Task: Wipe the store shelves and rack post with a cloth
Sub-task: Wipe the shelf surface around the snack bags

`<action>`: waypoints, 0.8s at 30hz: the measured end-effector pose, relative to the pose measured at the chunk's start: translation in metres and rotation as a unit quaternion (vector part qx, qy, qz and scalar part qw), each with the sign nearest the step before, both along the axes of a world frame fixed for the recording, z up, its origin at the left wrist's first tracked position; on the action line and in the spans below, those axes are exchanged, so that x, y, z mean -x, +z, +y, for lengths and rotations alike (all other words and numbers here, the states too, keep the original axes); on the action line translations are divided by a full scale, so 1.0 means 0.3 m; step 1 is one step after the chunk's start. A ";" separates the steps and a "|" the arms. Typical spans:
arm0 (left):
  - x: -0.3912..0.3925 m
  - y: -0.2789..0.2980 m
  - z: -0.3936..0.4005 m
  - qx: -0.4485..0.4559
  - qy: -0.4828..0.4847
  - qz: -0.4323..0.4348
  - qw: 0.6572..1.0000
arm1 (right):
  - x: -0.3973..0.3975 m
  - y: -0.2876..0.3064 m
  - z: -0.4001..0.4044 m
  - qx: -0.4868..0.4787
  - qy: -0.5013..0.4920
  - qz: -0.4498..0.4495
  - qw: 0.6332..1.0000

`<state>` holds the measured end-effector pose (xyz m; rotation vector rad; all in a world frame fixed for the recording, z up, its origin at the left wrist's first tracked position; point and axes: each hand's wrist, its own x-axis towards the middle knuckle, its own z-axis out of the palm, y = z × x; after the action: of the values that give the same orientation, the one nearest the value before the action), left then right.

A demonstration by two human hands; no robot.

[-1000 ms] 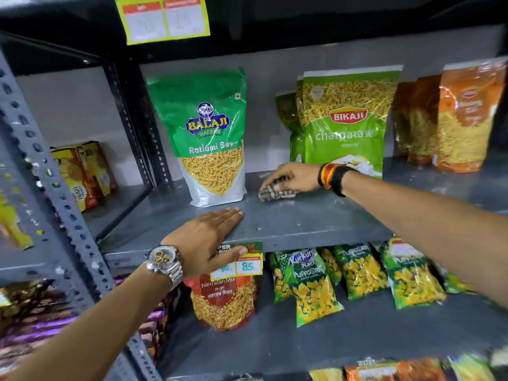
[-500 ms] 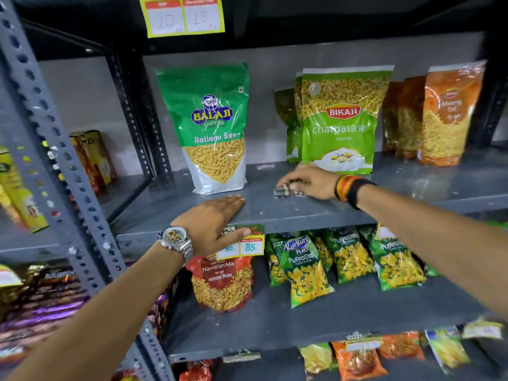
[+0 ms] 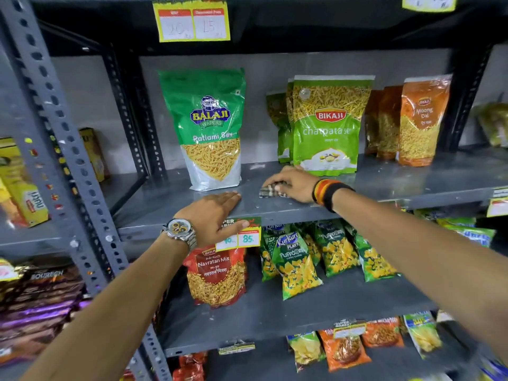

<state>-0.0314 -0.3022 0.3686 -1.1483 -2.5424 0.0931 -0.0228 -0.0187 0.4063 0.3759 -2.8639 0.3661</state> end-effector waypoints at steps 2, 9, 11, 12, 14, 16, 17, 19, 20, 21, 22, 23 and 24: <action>0.007 0.000 -0.001 0.001 -0.004 -0.002 1.000 | -0.133 0.015 0.018 -0.006 0.043 -0.012 0.999; -0.025 0.033 0.017 0.029 0.021 -0.012 0.999 | -0.329 0.195 0.202 0.050 -0.034 -0.021 0.998; -0.038 0.045 0.058 0.031 0.036 0.011 0.999 | -0.232 0.181 0.240 0.048 -0.058 0.019 0.997; -0.048 0.051 0.093 0.026 0.039 0.024 0.999 | -0.174 0.159 0.261 0.045 -0.069 0.025 0.996; -0.063 0.059 0.183 0.011 0.045 0.029 0.999 | -0.071 0.110 0.293 0.043 -0.081 0.023 0.995; -0.072 0.050 0.271 0.024 0.054 0.017 0.998 | -0.011 0.071 0.305 0.028 -0.097 0.041 0.994; -0.074 0.038 0.308 0.035 0.059 0.010 0.998 | 0.010 0.054 0.312 0.016 -0.106 0.052 0.993; -0.074 0.015 0.356 0.035 0.070 0.002 0.997 | 0.041 0.016 0.340 0.008 -0.106 0.054 0.993; -0.074 0.008 0.368 0.026 0.076 -0.003 0.997 | 0.052 0.000 0.357 0.004 -0.098 0.048 0.994; -0.075 0.006 0.373 0.019 0.081 -0.009 0.996 | 0.068 -0.015 0.375 -0.002 -0.086 0.040 0.995; -0.076 0.005 0.373 0.014 0.084 -0.013 0.996 | 0.074 -0.019 0.386 -0.011 -0.076 0.029 0.997; -0.079 0.003 0.371 0.008 0.087 -0.015 0.996 | 0.077 -0.018 0.394 -0.015 -0.063 0.017 0.998; -0.081 0.000 0.369 0.002 0.088 -0.014 0.996 | 0.059 -0.012 0.396 -0.019 -0.043 0.010 0.999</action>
<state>-0.0072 -0.1914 0.3684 -0.9294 -2.6641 0.1258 -0.0405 0.1002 0.4028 0.2611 -2.8603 0.2909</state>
